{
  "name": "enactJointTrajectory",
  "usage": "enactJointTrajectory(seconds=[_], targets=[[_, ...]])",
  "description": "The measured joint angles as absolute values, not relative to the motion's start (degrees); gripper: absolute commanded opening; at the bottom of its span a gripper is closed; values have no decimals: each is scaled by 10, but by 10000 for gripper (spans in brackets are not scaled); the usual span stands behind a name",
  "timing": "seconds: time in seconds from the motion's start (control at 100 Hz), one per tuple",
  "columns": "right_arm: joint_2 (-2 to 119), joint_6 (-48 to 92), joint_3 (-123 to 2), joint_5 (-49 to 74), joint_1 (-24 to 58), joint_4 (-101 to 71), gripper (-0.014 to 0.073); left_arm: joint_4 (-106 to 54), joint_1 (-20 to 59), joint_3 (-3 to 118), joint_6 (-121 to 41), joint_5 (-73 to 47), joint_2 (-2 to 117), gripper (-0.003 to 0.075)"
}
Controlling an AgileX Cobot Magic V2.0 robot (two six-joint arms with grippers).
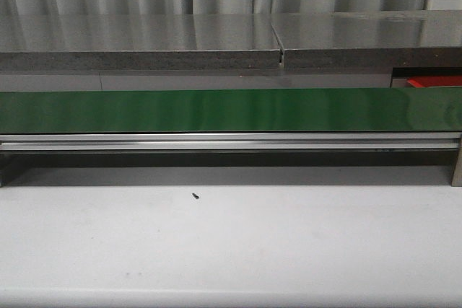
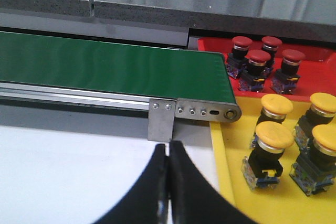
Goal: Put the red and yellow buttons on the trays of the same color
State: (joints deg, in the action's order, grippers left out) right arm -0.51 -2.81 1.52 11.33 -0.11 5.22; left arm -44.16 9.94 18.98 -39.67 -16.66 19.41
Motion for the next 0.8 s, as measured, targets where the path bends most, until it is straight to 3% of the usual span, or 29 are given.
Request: enactJointTrajectory(seconds=[0.37, 0.6, 0.8], targets=[[-5, -28, 15, 113, -1, 52, -67, -403, 99, 190, -385, -142, 193, -19], [-5, -28, 15, 113, -1, 52, -67, -36, 99, 163, -16, -123, 140, -19], [-5, -28, 15, 113, -1, 52, -67, 30, 86, 94, 51, -82, 73, -19]])
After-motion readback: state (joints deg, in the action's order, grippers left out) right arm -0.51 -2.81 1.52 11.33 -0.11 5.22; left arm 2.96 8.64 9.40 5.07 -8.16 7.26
